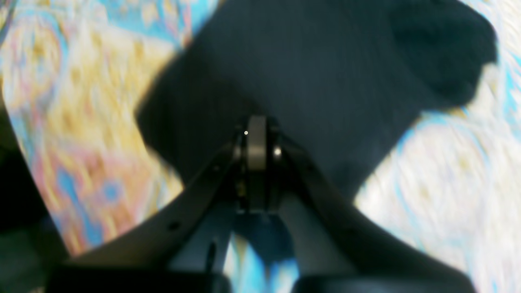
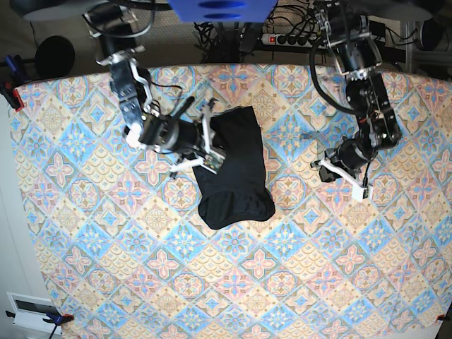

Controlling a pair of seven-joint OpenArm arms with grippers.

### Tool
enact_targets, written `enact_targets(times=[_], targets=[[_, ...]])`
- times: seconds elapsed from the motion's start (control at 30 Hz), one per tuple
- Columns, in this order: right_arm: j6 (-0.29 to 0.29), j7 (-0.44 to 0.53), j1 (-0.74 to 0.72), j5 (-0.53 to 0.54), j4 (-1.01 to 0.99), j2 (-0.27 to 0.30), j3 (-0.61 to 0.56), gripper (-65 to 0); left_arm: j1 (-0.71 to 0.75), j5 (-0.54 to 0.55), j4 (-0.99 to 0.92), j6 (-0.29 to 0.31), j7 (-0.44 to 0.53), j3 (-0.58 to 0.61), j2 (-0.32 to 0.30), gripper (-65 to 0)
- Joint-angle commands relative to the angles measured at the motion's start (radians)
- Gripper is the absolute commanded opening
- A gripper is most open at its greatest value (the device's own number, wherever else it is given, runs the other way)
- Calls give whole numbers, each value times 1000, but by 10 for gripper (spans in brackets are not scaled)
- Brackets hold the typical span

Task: Layout the t-shirt on the table in an organized manner, then fold the t-shirt properly
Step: 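Release the left gripper and lift it away from the bundle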

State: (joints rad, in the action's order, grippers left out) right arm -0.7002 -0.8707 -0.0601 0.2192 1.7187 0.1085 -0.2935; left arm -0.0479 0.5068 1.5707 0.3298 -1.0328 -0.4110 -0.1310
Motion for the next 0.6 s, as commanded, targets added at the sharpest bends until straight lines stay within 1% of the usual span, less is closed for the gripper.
enact_targets(times=[0.0,0.13,0.3,0.37,0.43,0.57], targets=[[2,25,-36,18,-3,-14,4,-650,9,23,41,4,12,-18,-15,-647],[2,28,-91,18,-81,-91,-22,-650,98,80,119,4,12,-65,-29,-647],[2,35,-155,16,-216,-183,-17,-650,156,143,126,4,12,-113,-32,-647],[2,61,-175,13,-276,-217,-17,-650,161,154,126,4,12,-119,-32,-648],[2,107,-189,12,-348,-229,-17,-650,167,158,127,4,12,-119,-32,-648],[2,196,-225,12,-517,-229,-17,-650,173,158,130,4,12,-119,-32,-648]])
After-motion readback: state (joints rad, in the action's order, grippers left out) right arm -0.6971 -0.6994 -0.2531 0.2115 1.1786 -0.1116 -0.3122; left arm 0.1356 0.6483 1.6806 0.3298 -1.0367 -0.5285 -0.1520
